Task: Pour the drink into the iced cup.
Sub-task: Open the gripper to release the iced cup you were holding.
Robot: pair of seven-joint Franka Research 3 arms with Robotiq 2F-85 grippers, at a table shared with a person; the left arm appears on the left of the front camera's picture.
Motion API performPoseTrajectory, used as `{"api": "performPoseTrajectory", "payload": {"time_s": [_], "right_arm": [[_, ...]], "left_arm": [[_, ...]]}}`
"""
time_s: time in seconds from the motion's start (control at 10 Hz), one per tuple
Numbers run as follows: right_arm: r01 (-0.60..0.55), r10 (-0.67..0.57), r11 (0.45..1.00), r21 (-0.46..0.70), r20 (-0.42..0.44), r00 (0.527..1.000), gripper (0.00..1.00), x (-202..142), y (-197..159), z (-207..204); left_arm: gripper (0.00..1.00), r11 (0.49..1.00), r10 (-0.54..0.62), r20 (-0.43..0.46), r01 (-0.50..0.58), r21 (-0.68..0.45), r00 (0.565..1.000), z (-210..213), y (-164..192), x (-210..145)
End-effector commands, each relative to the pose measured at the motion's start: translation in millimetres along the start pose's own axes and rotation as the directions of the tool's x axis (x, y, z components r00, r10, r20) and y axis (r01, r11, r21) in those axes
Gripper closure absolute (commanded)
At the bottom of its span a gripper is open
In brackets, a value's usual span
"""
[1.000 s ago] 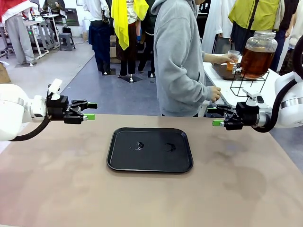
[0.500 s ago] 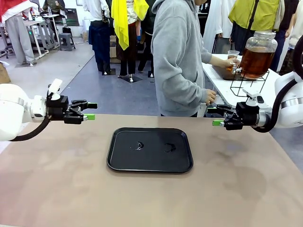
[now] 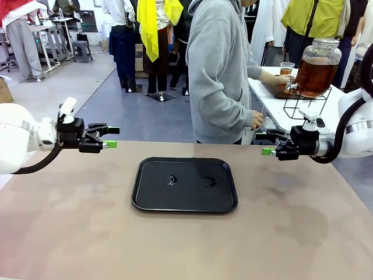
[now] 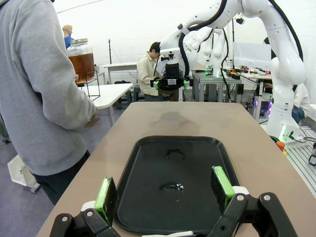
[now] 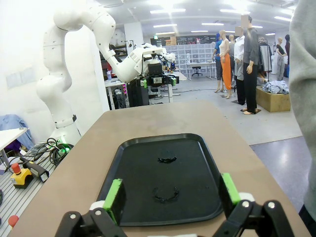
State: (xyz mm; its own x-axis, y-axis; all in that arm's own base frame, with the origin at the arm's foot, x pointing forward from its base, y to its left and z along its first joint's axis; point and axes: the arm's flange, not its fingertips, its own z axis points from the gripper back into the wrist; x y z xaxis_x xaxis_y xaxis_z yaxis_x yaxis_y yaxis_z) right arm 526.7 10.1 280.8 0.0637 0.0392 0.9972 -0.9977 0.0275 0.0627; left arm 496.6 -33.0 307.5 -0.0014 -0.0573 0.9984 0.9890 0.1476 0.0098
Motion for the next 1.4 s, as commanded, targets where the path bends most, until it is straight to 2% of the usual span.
{"api": "performPoseTrajectory", "payload": {"time_s": [0.0, 1.3], "right_arm": [[0.000, 0.000, 1.000, 0.001, 0.000, 1.000, 0.00, 5.4, 0.7, -0.3], [0.000, 0.000, 1.000, 0.001, 0.000, 1.000, 0.00, 5.4, 0.7, -0.3]], "left_arm": [[0.00, 1.000, -0.003, 0.005, 0.003, 0.008, 1.000, -1.8, 0.0, 2.3], [0.00, 1.000, -0.003, 0.005, 0.003, 0.008, 1.000, -1.8, 0.0, 2.3]]}}
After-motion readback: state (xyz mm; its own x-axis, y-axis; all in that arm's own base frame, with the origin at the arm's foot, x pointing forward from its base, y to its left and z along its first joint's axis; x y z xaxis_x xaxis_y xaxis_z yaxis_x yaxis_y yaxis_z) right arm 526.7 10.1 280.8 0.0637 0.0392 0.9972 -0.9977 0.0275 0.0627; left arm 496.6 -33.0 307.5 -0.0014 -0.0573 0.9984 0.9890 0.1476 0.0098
